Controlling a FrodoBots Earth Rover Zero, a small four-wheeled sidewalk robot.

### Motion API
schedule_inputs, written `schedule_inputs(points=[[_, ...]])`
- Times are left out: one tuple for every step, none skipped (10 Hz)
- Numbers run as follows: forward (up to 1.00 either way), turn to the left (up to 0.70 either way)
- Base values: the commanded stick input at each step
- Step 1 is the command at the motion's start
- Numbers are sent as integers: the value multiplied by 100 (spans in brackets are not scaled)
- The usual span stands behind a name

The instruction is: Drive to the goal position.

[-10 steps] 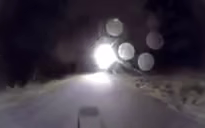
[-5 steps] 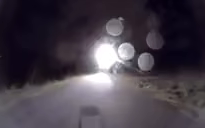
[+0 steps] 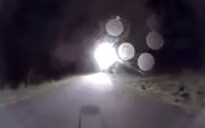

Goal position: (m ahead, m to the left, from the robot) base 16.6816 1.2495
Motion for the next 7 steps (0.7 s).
schedule_inputs(points=[[70, 8], [70, 6], [70, 3], [70, 3], [70, 3], [70, 3], [70, 3]])
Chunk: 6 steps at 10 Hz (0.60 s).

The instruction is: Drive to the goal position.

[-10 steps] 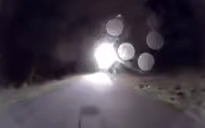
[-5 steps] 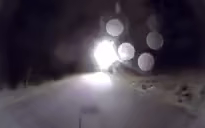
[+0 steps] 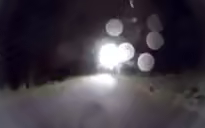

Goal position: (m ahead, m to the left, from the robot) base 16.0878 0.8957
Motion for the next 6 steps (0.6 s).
schedule_inputs(points=[[70, 3], [70, 3], [70, 3], [70, 3], [70, 3], [70, 3]])
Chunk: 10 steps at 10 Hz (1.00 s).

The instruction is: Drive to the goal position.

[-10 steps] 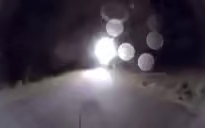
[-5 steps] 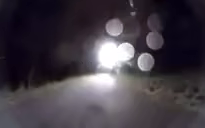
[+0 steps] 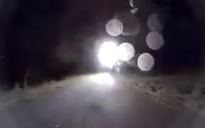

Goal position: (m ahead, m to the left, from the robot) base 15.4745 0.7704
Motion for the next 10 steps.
schedule_inputs(points=[[70, 3], [70, 3], [70, 3], [70, 3], [70, 3], [70, 3], [70, 3], [70, 3], [70, 3], [70, 2]])
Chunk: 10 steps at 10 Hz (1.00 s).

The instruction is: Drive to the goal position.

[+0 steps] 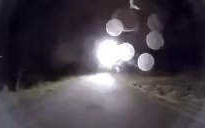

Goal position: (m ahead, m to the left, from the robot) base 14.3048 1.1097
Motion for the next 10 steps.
schedule_inputs(points=[[70, 2], [70, 2], [70, 2], [70, 2], [70, 2], [70, 2], [70, 2], [70, 3], [70, 3], [70, 2]])
